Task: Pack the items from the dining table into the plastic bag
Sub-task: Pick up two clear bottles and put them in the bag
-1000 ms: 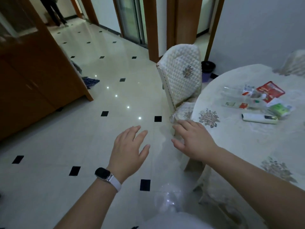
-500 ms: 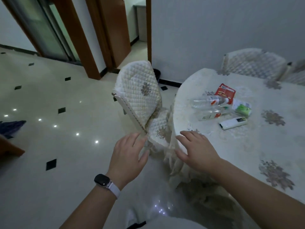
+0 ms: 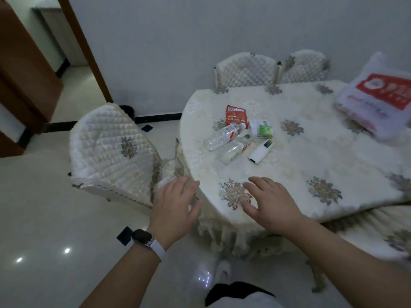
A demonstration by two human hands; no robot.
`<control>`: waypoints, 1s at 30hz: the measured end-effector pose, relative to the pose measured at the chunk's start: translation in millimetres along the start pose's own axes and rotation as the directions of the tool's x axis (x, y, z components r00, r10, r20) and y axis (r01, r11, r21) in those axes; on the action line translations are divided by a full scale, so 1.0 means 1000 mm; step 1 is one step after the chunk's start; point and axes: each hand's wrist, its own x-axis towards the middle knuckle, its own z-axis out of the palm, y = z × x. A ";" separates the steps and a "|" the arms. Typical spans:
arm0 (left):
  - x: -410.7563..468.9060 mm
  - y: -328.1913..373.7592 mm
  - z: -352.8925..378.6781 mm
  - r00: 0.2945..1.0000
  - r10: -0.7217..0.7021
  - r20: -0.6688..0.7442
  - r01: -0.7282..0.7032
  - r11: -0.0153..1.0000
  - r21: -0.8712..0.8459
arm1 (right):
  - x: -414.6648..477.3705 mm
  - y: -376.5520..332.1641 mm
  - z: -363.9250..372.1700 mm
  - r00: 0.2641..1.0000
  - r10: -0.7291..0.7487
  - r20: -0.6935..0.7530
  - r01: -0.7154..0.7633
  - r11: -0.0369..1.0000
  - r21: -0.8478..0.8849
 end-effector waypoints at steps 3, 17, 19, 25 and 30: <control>0.034 0.001 0.014 0.997 0.034 0.072 -0.033 0.999 -0.019 | 0.017 0.018 0.012 0.996 0.087 0.012 -0.087 0.995 0.053; 0.192 -0.001 0.047 0.975 0.116 0.188 -0.125 0.991 0.040 | 0.123 0.084 0.039 0.972 0.233 0.040 -0.236 0.946 0.223; 0.214 -0.001 0.057 0.966 0.136 0.221 -0.146 0.989 0.033 | 0.132 0.091 0.042 0.958 0.282 0.047 -0.284 0.924 0.255; 0.281 -0.013 0.099 0.931 0.175 0.320 -0.180 0.984 -0.015 | 0.160 0.101 0.057 0.884 0.439 0.158 -0.466 0.819 0.334; 0.338 -0.029 0.151 0.885 0.164 0.435 -0.122 0.985 -0.121 | 0.195 0.100 0.069 0.767 0.578 0.279 -0.641 0.665 0.384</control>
